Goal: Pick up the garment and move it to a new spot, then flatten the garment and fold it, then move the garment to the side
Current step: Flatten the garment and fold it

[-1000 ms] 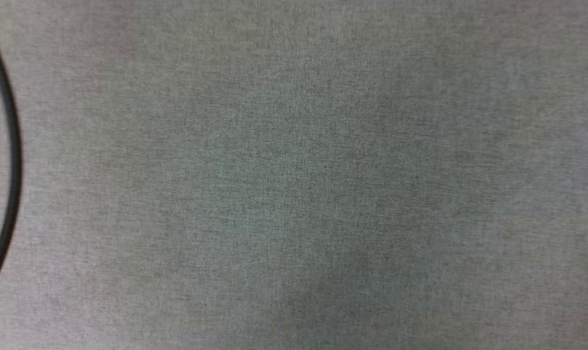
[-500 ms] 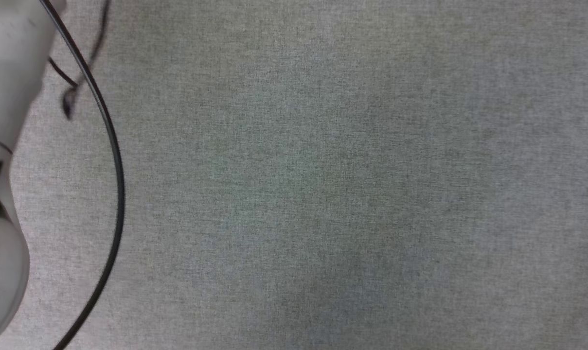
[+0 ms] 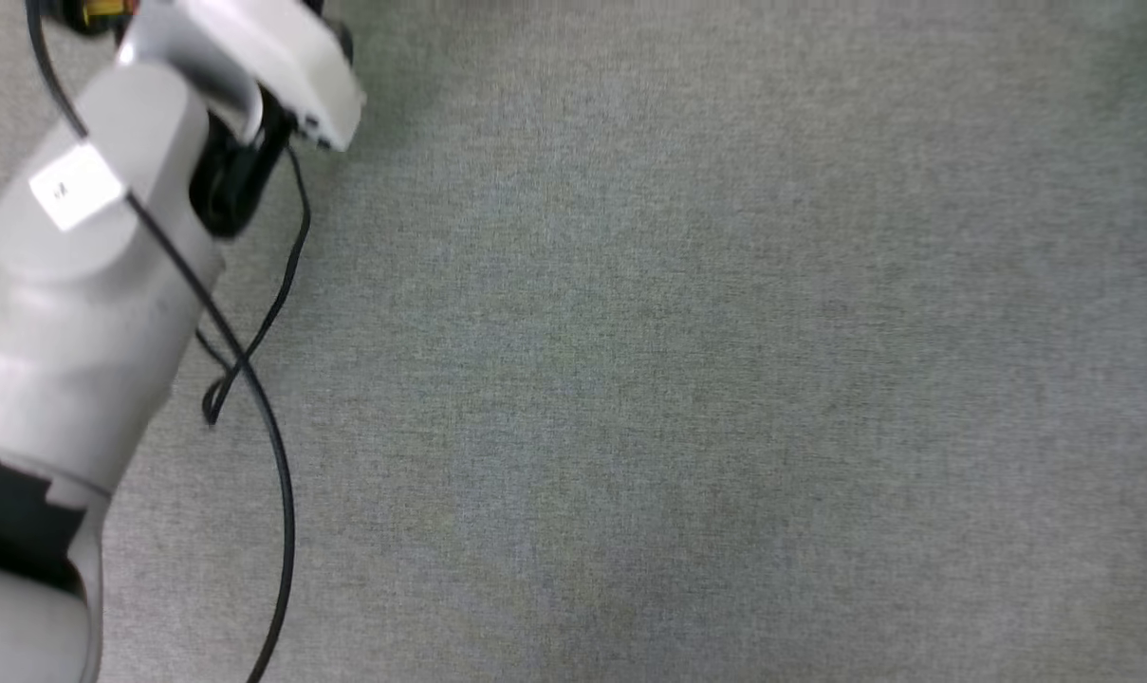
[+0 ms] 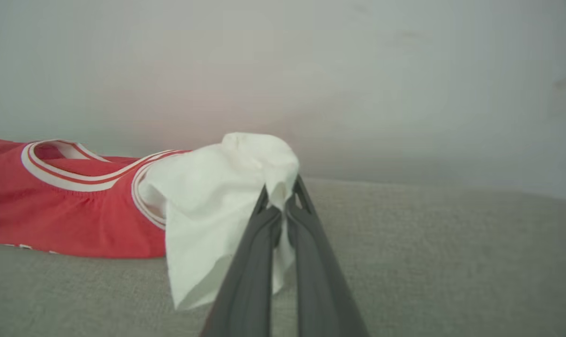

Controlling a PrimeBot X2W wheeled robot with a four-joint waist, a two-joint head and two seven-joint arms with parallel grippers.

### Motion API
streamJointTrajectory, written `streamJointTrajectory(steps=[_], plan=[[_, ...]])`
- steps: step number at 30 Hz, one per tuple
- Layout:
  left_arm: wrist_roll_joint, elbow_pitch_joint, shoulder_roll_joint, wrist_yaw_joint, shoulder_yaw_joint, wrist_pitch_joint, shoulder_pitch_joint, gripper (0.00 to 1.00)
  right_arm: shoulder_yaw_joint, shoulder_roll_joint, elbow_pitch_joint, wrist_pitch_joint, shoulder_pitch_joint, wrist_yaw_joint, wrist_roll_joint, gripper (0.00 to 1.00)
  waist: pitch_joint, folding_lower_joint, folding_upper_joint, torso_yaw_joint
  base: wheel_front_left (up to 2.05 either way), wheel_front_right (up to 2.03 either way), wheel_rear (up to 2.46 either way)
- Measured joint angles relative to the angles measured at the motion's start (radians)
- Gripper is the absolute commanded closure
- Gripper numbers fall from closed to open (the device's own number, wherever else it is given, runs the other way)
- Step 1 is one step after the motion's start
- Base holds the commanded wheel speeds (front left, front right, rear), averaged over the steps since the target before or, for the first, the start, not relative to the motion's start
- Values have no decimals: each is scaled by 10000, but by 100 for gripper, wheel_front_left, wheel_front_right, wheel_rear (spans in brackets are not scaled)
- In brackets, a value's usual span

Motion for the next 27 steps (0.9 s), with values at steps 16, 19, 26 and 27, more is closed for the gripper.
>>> streamJointTrajectory(steps=[16, 19, 26, 27], plan=[[449, -1241, 13, -10, 1609, 0, 4200, 100, 759, -510, -1321, -991, 3598, -2, 1200, 100, -1676, -2, 0, -140, 0, 0, 0], [548, -1453, 35, -21, 1726, 0, 4778, 100, 1034, -731, -1561, -1007, 4185, -2, 1392, 100, -1933, -1, 0, -121, 0, 0, 0], [550, -2755, 424, -36, 2163, -2, 7264, 100, 1883, -1289, -2134, -1463, 5646, -2, 1845, 100, -2891, -2, 1, -263, 0, 0, 0], [545, -2890, 485, -36, 2205, -2, 7487, 100, 1962, -1354, -2155, -1492, 5762, -2, 1848, 100, -2969, -2, 0, -287, 0, 0, 0]])
